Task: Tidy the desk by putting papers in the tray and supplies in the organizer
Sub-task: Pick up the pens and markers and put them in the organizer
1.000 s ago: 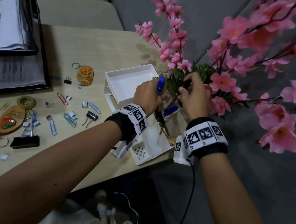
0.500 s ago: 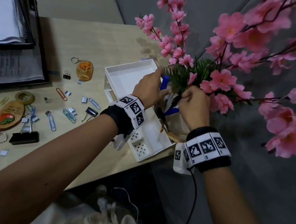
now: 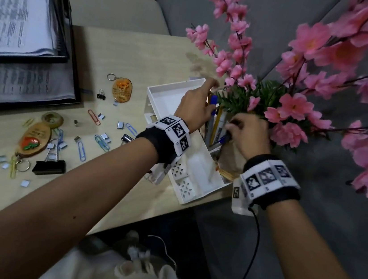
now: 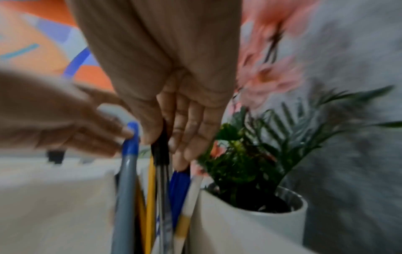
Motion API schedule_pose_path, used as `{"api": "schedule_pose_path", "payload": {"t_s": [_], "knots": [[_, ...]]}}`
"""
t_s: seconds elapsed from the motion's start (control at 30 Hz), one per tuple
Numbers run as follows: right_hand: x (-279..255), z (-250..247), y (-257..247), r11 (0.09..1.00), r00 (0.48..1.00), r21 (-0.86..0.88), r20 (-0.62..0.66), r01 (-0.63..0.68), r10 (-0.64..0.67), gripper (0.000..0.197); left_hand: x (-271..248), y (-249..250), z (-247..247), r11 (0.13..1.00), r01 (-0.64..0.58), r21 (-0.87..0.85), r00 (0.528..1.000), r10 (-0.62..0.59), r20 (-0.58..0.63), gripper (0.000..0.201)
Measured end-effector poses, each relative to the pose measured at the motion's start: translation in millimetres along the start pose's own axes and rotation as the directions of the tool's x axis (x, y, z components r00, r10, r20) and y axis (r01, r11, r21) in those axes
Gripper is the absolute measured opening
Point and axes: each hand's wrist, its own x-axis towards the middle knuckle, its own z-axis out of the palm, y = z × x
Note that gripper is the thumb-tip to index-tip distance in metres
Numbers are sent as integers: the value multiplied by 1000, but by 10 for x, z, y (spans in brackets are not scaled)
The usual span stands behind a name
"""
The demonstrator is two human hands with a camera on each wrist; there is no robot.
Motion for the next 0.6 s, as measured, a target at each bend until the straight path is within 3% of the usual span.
{"api": "schedule_pose_path", "payload": {"t_s": [0.1,0.27,0.33,0.47,0.53,0.6], "knots": [[13,-200,33,976,980,219,-195,12,31,15,24,40,34,1000,-4,1,1000,4,12,37],[126,-184,-8,927,940,373,-305,-29,152,10,19,53,120,999,-20,38,999,21,-24,34],[139,-134,-38,953,963,297,-239,-50,125,12,-4,37,98,996,-28,82,1000,29,-8,41],[62,-29,-115,990,1000,-140,-9,-8,7,31,-43,33,28,974,-81,211,990,54,133,49],[33,51,-157,959,989,-283,146,8,35,40,-81,7,12,959,-87,271,980,34,197,56],[43,109,-164,952,958,-305,273,-7,94,62,-104,-24,-18,944,-85,319,965,-2,264,65]]}}
